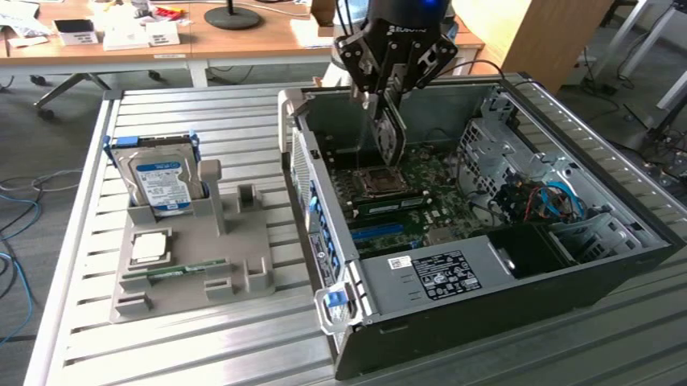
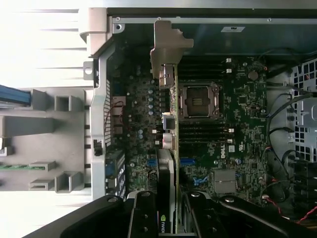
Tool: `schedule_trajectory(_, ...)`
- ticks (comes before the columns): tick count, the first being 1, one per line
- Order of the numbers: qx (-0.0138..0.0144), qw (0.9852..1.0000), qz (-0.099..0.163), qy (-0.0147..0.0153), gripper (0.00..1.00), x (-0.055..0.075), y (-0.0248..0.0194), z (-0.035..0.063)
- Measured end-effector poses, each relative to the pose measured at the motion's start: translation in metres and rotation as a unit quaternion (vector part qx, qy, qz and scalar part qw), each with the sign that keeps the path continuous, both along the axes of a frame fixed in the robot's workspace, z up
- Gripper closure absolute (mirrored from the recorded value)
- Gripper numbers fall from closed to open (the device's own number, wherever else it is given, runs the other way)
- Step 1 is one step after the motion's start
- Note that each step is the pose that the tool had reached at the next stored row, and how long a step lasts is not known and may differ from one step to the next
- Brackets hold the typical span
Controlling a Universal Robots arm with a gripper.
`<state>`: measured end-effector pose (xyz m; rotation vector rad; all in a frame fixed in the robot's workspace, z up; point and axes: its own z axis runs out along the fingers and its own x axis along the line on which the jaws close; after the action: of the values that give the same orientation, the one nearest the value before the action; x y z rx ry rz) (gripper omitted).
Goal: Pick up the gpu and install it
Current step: 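Pick up the gpu and move the gpu toward the slot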
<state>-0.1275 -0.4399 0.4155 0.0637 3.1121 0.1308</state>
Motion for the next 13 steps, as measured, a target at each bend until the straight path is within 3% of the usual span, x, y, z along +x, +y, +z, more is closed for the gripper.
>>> schedule_trajectory(8,0.0,1.0,0.0,0.0,0.73,0.013,0.0,0.0)
schedule_trajectory(13,0.0,1.0,0.0,0.0,0.73,0.015,0.0,0.0)
